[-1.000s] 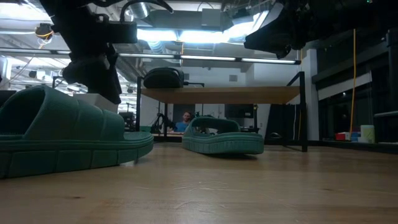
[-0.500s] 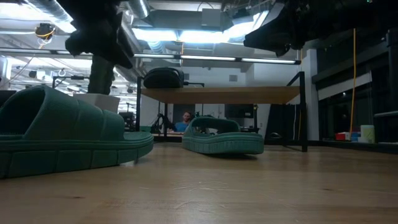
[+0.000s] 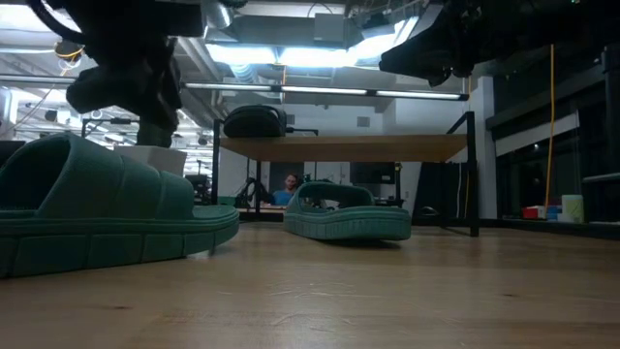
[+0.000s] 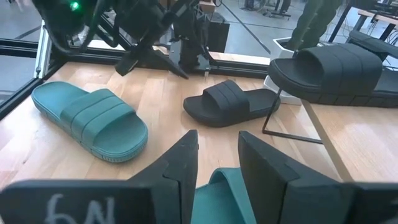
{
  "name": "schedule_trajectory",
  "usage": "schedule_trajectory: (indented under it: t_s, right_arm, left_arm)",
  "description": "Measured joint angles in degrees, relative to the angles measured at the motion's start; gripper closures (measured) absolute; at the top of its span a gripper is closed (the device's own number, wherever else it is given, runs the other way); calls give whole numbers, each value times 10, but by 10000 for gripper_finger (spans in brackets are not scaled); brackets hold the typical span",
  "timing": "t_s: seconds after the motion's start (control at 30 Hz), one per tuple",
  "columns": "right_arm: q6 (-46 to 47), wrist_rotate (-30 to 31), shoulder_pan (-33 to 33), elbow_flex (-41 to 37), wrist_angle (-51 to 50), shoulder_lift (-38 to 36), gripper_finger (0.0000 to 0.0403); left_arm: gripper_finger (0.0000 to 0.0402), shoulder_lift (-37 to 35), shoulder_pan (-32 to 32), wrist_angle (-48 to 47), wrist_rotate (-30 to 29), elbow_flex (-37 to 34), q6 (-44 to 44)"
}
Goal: Pick and place slides into the shelf
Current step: Put the black slide on the shelf
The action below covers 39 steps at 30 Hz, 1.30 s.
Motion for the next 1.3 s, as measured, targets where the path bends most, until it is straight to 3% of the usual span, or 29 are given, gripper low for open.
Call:
schedule_trajectory:
  t_s: [0.13, 0.3, 0.67, 0.93, 1.3]
  right_arm:
    - [-3, 0, 0, 0, 0, 0, 286]
    - [-10, 0, 0, 0, 0, 0, 286]
    - [-8, 0, 0, 0, -1, 0, 286]
    - [-8, 0, 0, 0, -1, 0, 286]
    - [-10, 0, 0, 0, -1, 0, 286]
  left_arm:
    - [195, 37, -28, -82, -1, 30, -115]
    - [195, 51, -58, -93, -7, 18, -188]
    - [195, 52, -81, -66, 15, 7, -177]
    - [195, 52, -78, -53, 82, 7, -184]
    - [195, 52, -77, -25, 83, 7, -184]
